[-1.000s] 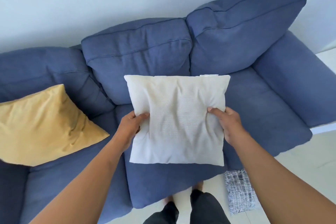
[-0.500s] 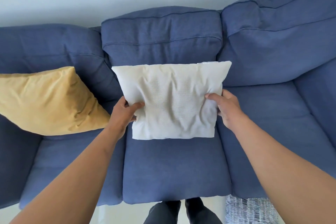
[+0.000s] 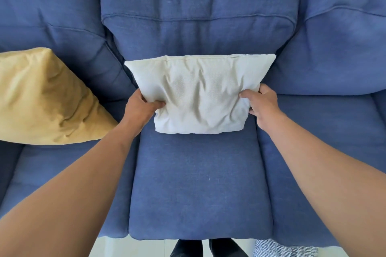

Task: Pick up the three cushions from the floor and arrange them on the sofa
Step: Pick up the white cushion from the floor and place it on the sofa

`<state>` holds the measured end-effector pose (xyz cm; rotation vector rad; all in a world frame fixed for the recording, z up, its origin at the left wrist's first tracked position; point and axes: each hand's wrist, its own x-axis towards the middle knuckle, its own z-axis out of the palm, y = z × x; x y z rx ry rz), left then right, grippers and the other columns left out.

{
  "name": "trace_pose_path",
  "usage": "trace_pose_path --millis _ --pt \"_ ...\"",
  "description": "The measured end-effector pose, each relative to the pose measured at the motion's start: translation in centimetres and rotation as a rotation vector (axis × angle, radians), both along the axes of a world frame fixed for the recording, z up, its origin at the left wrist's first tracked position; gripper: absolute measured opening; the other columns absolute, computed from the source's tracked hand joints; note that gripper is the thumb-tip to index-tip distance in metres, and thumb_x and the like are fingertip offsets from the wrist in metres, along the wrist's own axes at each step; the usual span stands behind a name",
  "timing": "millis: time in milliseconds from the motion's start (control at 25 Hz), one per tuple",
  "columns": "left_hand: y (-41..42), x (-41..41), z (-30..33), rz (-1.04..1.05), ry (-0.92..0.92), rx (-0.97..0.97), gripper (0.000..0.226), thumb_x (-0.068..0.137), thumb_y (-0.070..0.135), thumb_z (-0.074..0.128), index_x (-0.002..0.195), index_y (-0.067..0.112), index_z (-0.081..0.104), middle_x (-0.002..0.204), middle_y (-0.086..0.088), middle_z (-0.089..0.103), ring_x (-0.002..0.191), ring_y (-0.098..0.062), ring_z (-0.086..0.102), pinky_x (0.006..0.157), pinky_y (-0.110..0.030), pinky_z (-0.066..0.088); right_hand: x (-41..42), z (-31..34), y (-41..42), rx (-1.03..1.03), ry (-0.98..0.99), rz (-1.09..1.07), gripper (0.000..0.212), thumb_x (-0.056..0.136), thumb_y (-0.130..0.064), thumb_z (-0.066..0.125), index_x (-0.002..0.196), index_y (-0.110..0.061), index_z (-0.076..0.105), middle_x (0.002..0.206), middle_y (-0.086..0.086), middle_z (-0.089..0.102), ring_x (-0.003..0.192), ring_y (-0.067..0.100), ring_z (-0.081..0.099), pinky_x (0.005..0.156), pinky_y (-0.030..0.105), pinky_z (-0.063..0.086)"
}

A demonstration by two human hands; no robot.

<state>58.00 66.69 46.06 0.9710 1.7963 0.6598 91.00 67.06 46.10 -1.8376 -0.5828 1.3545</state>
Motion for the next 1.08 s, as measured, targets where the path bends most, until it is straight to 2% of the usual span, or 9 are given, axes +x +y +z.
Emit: trace_pose_path --millis 160,320,440,560,640,720,800,920,1080 --pt "1.3 0.1 -2.9 0.013 0.082 -0.039 0.052 0.078 0.017 0.083 0.127 0.023 0.064 0.113 0.005 0.074 0.106 -0.021 0.071 0.091 -0.041 0.061 -0.5 -2.1 1.9 -0.051 0.009 -0.002 0.035 0.083 -0.005 0.073 0.116 -0.012 0.065 0.107 0.001 0.071 0.111 0.026 0.069 0.093 0.046 0.061" --pt "2.2 0.1 -2.3 0.045 0.164 0.023 0.038 0.083 0.011 0.076 0.117 0.021 0.065 0.104 0.002 0.074 0.096 -0.02 0.072 0.089 -0.041 0.061 0.1 -1.3 3.1 -0.042 -0.011 -0.033 0.037 0.08 -0.005 0.072 0.116 -0.01 0.066 0.12 0.01 0.072 0.111 0.029 0.07 0.095 0.051 0.06" --pt "2.9 -0.3 -1.1 0.101 0.086 -0.019 0.048 0.082 0.005 0.074 0.127 0.014 0.061 0.109 0.0 0.072 0.094 -0.017 0.068 0.082 -0.032 0.059 0.5 -0.5 3.5 -0.066 -0.026 -0.006 0.034 0.082 -0.007 0.071 0.115 -0.011 0.065 0.115 0.002 0.07 0.104 0.019 0.067 0.086 0.039 0.059" --pt "5.2 -0.7 1.5 0.197 -0.1 0.103 0.044 0.085 0.003 0.071 0.128 0.011 0.065 0.107 0.002 0.074 0.093 -0.012 0.071 0.074 -0.021 0.058 1.1 0.9 4.9 0.022 0.002 -0.097 0.013 0.084 -0.018 0.07 0.09 -0.018 0.059 0.097 -0.004 0.064 0.09 0.016 0.06 0.098 0.048 0.056" --pt "6.8 -1.2 2.7 0.16 -0.182 0.158 0.027 0.09 0.013 0.074 0.117 0.016 0.072 0.112 -0.001 0.076 0.094 -0.012 0.074 0.083 -0.029 0.064 1.4 1.9 6.1 0.09 0.008 -0.13 0.013 0.088 -0.027 0.072 0.084 -0.022 0.061 0.091 -0.005 0.064 0.087 0.015 0.058 0.089 0.044 0.055" --pt "7.4 -1.7 3.3 0.103 -0.121 0.184 0.007 0.092 0.026 0.075 0.097 0.022 0.077 0.106 -0.004 0.074 0.092 -0.014 0.07 0.091 -0.037 0.062 1.8 2.4 6.8 0.119 -0.037 -0.093 0.014 0.089 -0.032 0.074 0.083 -0.023 0.065 0.094 -0.001 0.066 0.086 0.016 0.059 0.08 0.043 0.055" --pt "7.6 -2.3 3.3 0.141 -0.028 0.212 0.016 0.086 0.036 0.077 0.079 0.022 0.076 0.094 -0.008 0.069 0.087 -0.02 0.063 0.086 -0.042 0.059 2.5 2.4 6.8 0.14 -0.11 -0.093 0.02 0.089 -0.028 0.074 0.073 -0.023 0.063 0.084 0.001 0.063 0.077 0.016 0.056 0.073 0.039 0.054" --pt "7.4 -2.5 3.5 0.221 0.031 0.237 0.025 0.087 0.038 0.077 0.071 0.02 0.069 0.085 -0.009 0.058 0.08 -0.02 0.052 0.07 -0.032 0.045 3.0 2.1 6.4 0.172 -0.158 -0.129 0.025 0.091 -0.022 0.072 0.069 -0.022 0.061 0.069 -0.005 0.054 0.061 0.011 0.045 0.059 0.03 0.041" --pt "6.5 -2.2 3.3 0.257 0.016 0.218 0.02 0.094 0.029 0.075 0.075 0.023 0.072 0.09 -0.005 0.07 0.08 -0.015 0.066 0.058 -0.013 0.046 2.6 2.2 6.2 0.135 -0.168 -0.118 0.02 0.096 -0.023 0.069 0.076 -0.026 0.066 0.076 -0.006 0.061 0.069 0.009 0.053 0.076 0.032 0.054"
